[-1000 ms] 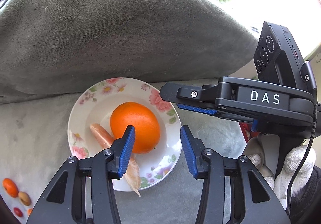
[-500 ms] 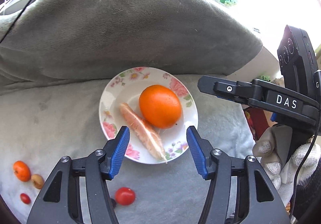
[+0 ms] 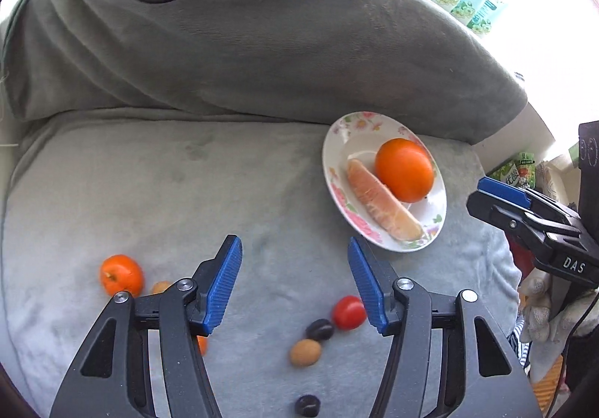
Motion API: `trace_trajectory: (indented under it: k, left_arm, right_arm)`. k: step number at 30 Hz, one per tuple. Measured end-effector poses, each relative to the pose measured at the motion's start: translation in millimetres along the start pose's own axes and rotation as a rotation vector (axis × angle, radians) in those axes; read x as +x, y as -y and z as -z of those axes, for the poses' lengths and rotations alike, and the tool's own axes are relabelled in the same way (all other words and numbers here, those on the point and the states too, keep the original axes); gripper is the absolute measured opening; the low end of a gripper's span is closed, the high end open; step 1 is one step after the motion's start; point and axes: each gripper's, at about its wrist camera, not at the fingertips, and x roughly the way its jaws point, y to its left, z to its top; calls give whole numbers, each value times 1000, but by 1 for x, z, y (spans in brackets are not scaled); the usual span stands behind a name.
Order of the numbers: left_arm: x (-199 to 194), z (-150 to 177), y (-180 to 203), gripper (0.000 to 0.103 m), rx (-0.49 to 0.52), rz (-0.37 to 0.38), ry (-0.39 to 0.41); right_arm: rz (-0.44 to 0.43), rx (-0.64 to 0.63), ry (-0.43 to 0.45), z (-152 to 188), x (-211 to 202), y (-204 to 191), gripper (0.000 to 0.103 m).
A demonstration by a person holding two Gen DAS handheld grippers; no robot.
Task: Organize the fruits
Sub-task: 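Open the right gripper to release the orange and withdraw, then move the right tool toward the red tomato and dark olive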
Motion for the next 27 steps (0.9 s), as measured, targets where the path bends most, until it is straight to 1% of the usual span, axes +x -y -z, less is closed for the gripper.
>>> trace_trajectory:
  k: [5,8,13,16,19,21,23,25,27]
  left_arm:
    - [-9,11,-29,58,-40,-40,4]
    - [-11,19,-44,58,-68,-58,5]
    - [-18,33,-64,58,-98,-98,5]
    - [-23,46,-74,58,-125,-109,0]
    - [-27,61,-82,58,-135,-132,-14]
    - [-32,71,-87,58,-144,-155,-13]
    - [-38,80,-95,58,-161,-167,-15]
    - [-41,89,-102,58,-185,-167,-18]
    - [-41,96,-107,58,-203,-176,-27]
  right_arm:
    - [-16,-112,-54,13,6,-35,71]
    - [-34,-149,-98,23,12,-49,71]
    - [-56,-134,-158,39,23,-55,71]
    - [-74,-117,-169,46,26,-54,71]
    - [-98,-126,-181,53,29,-60,71]
    - [-125,-147,-193,55,32,-66,66]
    - [-161,-174,-211,57,35,-76,58]
    - [-190,-207,-227,60,38,-86,54]
    - [-190,-238,-253,64,45,-96,49]
